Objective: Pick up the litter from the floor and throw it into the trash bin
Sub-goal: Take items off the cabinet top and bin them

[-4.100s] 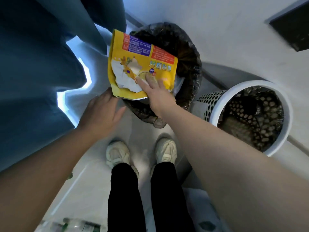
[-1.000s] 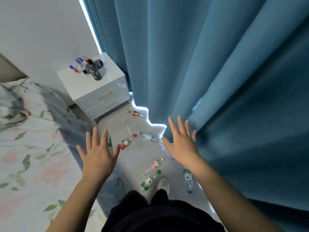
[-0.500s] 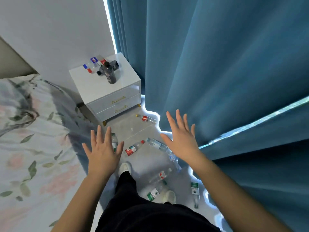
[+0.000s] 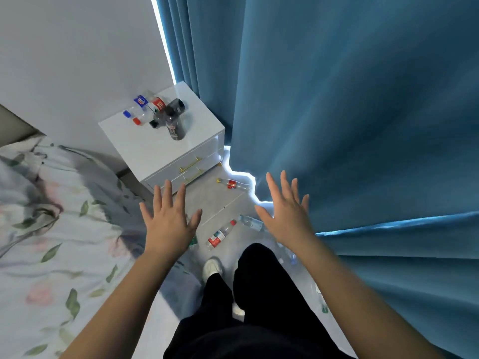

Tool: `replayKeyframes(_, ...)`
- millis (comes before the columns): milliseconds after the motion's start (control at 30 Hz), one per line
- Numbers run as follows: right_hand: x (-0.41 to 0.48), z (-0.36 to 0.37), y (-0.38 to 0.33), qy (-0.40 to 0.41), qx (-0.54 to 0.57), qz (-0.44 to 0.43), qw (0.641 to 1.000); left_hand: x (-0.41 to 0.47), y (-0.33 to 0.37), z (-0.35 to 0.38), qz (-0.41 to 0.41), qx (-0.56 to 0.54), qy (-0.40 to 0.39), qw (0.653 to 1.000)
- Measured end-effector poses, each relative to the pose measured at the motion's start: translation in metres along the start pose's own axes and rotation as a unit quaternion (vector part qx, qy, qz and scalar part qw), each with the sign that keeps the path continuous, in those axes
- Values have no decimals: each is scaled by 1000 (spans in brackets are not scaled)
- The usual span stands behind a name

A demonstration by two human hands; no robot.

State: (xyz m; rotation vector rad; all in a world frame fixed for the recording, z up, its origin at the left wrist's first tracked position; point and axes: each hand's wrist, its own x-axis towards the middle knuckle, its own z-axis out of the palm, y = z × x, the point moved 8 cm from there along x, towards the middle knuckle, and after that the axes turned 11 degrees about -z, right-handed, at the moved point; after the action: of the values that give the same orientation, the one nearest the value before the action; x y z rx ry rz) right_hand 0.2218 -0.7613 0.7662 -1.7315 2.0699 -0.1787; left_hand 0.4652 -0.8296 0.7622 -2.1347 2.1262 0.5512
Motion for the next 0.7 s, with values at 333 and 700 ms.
replayKeyframes(333, 116, -10, -16, -62, -40, -88, 993, 62, -23, -14, -106, -36, 29, 993)
replayKeyframes(700, 257, -2, -81, -127, -94, -189, 969, 171, -49, -22, -174, -24, 9, 984)
